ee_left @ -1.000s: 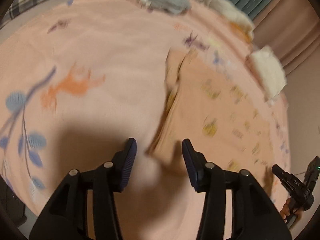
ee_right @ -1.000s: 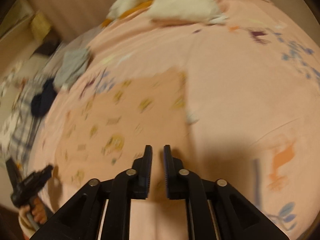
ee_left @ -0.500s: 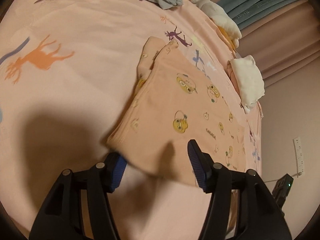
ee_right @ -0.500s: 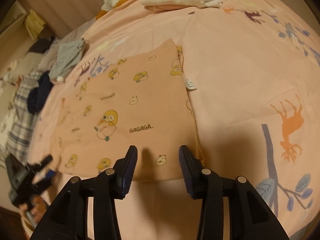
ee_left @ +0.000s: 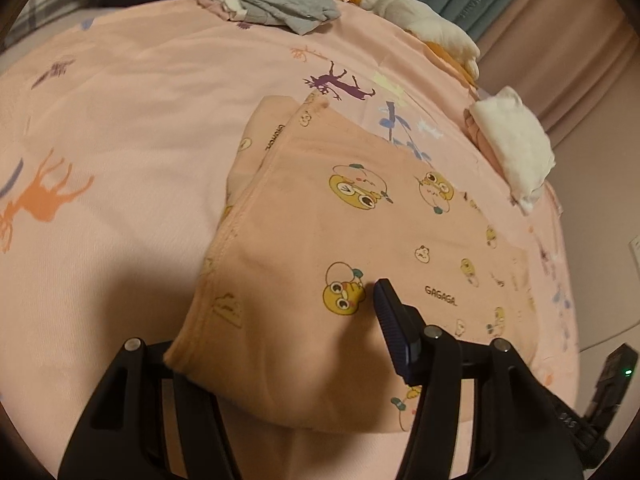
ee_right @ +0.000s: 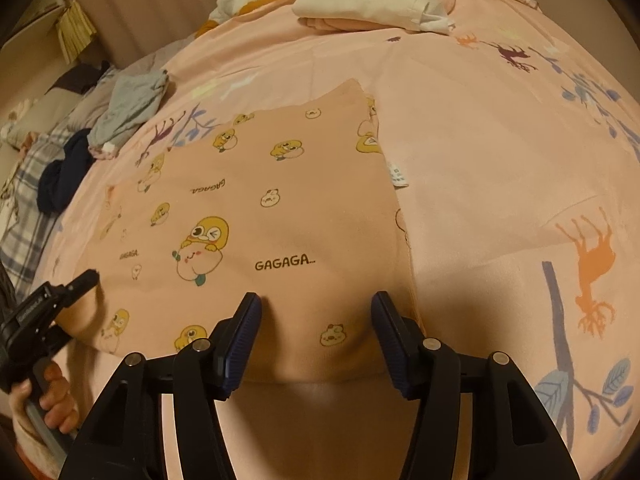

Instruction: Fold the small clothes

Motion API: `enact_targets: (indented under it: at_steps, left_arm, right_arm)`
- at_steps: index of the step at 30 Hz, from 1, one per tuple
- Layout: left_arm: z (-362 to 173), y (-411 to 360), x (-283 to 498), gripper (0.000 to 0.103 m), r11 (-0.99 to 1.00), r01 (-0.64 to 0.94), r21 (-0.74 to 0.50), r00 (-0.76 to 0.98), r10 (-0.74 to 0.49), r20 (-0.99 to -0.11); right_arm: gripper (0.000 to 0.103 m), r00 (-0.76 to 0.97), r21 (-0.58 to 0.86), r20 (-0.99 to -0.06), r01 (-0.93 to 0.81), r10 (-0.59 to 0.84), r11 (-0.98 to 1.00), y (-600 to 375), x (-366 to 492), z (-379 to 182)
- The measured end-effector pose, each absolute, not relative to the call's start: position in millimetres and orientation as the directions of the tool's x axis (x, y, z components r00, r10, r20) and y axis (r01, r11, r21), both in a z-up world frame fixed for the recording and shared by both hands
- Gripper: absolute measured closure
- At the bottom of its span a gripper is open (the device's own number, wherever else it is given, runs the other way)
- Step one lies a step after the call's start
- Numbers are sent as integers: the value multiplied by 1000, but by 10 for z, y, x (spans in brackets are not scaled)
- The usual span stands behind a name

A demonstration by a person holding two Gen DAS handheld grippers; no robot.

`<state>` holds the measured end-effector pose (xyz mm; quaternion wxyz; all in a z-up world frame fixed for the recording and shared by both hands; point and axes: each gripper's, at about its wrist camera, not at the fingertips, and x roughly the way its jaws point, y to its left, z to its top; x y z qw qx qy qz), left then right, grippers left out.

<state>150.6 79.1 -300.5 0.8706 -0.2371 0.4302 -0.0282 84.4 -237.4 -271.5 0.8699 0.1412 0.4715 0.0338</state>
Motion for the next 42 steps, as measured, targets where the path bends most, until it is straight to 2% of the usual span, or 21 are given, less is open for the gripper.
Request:
enact_targets:
  at_steps: [5, 9, 11, 16, 18, 20, 23, 27, 28, 31, 33, 34, 38, 42]
  left_arm:
    - [-3025, 720, 1551, 46, 914, -150, -376, 630, -205, -749]
    - [-3034, 708, 1584, 47, 914, -157, -373, 636, -196, -747]
    - [-3031, 690, 1595, 55, 918, -160, -362, 634, -185, -751]
    - [-3039, 699, 1624, 65, 920, -161, -358, 623, -186, -760]
    - [-3042, 723, 1619, 75, 910, -160, -383, 617, -211, -758]
    - [-3051, 753, 1636, 90, 891, -154, -428, 603, -258, -755]
    - [-3023, 719, 1638, 92, 896, -148, -419, 598, -257, -759]
    - [-2976, 601, 1601, 92, 935, -120, -334, 617, -193, -763]
    - [-2966, 570, 1592, 92, 944, -114, -310, 621, -176, -764]
    - [-2940, 514, 1583, 93, 959, -98, -266, 627, -148, -764]
    - [-2925, 538, 1591, 93, 954, -100, -282, 628, -159, -762]
    - [-2920, 560, 1601, 93, 951, -102, -290, 630, -164, -759]
    - [-2879, 585, 1602, 94, 946, -92, -312, 642, -183, -745]
    - [-2823, 580, 1595, 94, 932, -80, -354, 653, -219, -725]
  right_arm:
    - [46, 569, 295, -795, 59, 210, 954, -2407, 792, -2730]
    - [46, 583, 294, -782, 35, 219, 955, -2406, 766, -2738]
    - [46, 587, 273, -782, 22, 209, 962, -2383, 759, -2737]
    - [46, 607, 231, -775, 13, 176, 973, -2332, 738, -2747]
    - [46, 622, 236, -763, 14, 176, 972, -2339, 716, -2760]
    - [46, 631, 245, -754, 16, 180, 969, -2351, 703, -2766]
    - [46, 635, 246, -751, 17, 179, 969, -2350, 701, -2764]
    - [47, 636, 226, -753, 8, 169, 974, -2329, 692, -2760]
    - [49, 636, 222, -754, 11, 165, 975, -2327, 691, -2753]
    - [66, 623, 211, -768, 32, 146, 977, -2340, 714, -2695]
    - [86, 614, 272, -757, -13, 222, 962, -2351, 768, -2608]
    - [91, 616, 312, -742, -31, 264, 949, -2353, 790, -2570]
    - [94, 609, 496, -655, -101, 448, 862, -2282, 990, -2403]
    - [94, 561, 527, -651, -152, 512, 836, -1988, 1268, -2422]
